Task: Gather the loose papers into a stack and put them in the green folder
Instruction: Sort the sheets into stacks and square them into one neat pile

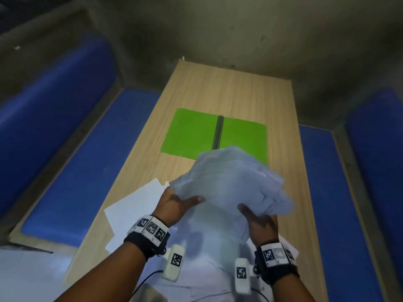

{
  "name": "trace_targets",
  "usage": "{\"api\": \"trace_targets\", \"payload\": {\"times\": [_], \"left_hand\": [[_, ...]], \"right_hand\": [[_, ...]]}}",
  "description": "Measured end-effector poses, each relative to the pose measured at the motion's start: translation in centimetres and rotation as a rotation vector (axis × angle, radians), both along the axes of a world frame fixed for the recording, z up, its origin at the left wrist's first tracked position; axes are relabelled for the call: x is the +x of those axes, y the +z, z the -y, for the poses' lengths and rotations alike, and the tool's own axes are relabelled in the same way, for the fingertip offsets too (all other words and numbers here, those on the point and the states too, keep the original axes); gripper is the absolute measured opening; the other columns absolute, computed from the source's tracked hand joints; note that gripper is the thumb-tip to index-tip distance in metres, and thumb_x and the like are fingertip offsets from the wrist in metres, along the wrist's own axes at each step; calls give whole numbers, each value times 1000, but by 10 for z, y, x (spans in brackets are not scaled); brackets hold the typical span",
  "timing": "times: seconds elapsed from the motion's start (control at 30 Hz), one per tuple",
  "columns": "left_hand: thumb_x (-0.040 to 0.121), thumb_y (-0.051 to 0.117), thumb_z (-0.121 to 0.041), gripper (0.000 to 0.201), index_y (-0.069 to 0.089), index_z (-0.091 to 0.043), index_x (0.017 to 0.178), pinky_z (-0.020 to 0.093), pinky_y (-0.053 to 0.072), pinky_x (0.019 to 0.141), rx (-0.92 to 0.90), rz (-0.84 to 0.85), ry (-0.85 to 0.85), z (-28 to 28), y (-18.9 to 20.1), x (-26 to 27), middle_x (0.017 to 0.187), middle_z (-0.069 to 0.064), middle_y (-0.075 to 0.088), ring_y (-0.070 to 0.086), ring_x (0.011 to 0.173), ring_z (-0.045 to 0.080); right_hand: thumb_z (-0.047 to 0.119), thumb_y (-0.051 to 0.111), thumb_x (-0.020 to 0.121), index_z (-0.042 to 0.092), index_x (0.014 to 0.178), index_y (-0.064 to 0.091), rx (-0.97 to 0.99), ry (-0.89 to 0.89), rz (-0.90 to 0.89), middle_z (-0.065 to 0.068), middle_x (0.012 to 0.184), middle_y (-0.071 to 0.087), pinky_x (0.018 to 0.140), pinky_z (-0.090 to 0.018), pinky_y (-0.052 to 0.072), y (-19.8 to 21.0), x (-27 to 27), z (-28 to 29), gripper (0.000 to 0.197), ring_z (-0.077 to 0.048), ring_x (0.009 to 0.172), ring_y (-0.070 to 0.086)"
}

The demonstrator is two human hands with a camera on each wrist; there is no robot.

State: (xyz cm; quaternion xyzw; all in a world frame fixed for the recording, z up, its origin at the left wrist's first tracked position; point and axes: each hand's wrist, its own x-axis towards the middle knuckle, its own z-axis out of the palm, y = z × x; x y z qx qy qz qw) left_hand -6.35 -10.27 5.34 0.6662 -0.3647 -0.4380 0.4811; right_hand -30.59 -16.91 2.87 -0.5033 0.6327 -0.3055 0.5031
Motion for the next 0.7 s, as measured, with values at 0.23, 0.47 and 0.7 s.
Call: {"api": "trace_targets", "payload": {"times": [0.23,0.47,0.7], "left_hand": [[63,93,-31,47,73,-26,105,31,58,84,0,7,16,-6,-9,5,99,-11,78,73,93,6],[60,94,-30,54,73,-18,108,26,57,80,-31,18,-38,11,-8,-17,100,-8,78,73,94,6],[64,93,-24,44,75,-17,104,37,59,83,-15,-105,8,9,-6,-17,98,-2,79,75,95,17]], "right_hand": [[32,86,66,16,105,66,-45,93,-40,2,95,70,56,0,40,21,-19,-2,47,5,74,62],[6,87,64,11,94,68,-159,43,112,-8,90,73,80,-39,57,24,-13,2,36,-23,87,70],[11,85,68,5,94,68,-279,115,195,-8,85,72,65,-29,58,38,-22,0,32,-22,77,69]]}}
